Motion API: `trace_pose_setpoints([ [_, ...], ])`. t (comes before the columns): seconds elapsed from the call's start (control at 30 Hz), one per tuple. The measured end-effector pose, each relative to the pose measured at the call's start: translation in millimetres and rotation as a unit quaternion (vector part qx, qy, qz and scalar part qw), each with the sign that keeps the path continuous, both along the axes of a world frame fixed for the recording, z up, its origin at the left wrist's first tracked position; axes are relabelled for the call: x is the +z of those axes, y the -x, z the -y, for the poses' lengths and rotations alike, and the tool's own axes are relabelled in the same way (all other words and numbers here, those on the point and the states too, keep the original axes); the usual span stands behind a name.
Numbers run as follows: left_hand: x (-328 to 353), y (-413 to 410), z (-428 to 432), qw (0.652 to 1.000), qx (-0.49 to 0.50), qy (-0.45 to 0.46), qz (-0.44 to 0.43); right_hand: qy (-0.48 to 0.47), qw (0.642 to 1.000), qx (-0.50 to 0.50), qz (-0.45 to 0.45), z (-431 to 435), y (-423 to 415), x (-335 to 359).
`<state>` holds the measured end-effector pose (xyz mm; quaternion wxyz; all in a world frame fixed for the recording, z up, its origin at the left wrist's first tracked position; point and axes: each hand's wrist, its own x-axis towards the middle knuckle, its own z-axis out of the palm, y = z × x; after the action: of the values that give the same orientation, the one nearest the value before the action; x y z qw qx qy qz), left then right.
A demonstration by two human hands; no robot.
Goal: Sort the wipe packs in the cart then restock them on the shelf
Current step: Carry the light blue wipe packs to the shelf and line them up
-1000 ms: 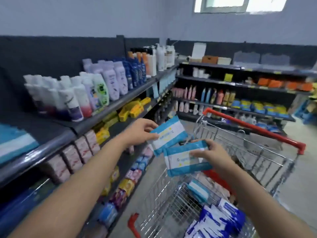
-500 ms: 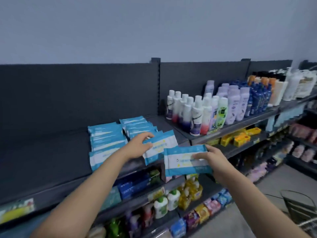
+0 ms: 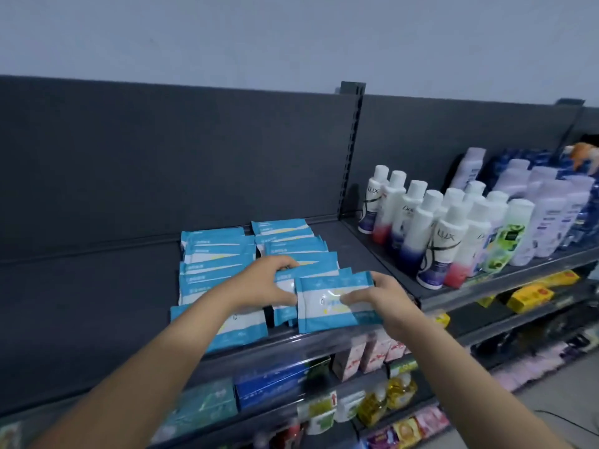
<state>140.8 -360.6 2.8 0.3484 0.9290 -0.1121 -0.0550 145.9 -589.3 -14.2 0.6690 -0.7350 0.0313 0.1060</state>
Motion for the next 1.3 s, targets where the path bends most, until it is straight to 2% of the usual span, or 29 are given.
trace_pose_setpoints([
  [0.27,6.3,-5.7,10.6,0.998,0.041,-0.044,-0.004,0.024,0.993,0.112,-0.023,7.6,-33.9,5.6],
  [0.43,13.3,-16.0,14.4,0.995,0.074,-0.063,0.01,0.024,0.994,0.107,-0.003,6.6,-56.3,8.4],
  [0.57,13.9,-20.8,17.0,0.992,0.104,-0.061,0.041,-0.044,0.992,0.113,-0.025,6.9,-66.8,8.1],
  [0.67,15.6,-20.6,15.5,0.995,0.071,-0.073,-0.003,-0.093,0.99,0.103,-0.027,21.0,-74.5,11.7],
  [0.73,13.4,-17.7,18.1,0.995,0.035,-0.085,-0.041,-0.094,0.993,0.074,-0.01,32.1,-76.8,12.2],
  [0.8,9.4,-14.8,22.3,0.995,0.034,-0.086,-0.03,-0.079,0.995,0.057,0.017,39.9,-74.3,10.5],
  [0.97,5.3,-14.0,23.9,0.985,0.068,-0.143,0.063,-0.038,0.993,0.087,0.063,28.7,-55.0,-0.7],
  [1.1,1.7,-17.4,17.9,0.995,0.076,-0.052,0.048,-0.012,0.993,0.056,0.101,1.1,-44.2,-13.7],
  [1.17,4.3,-16.6,15.8,0.994,0.102,0.025,0.022,0.044,0.989,0.061,0.128,-6.4,-41.9,-19.8],
  [1.23,7.0,-14.7,15.1,0.992,0.113,0.062,0.001,0.14,0.974,0.078,0.159,-9.5,-40.7,-21.8],
  [1.3,7.4,-8.8,16.7,0.997,0.081,-0.002,-0.007,0.221,0.948,0.089,0.21,-10.5,-41.0,-23.0],
])
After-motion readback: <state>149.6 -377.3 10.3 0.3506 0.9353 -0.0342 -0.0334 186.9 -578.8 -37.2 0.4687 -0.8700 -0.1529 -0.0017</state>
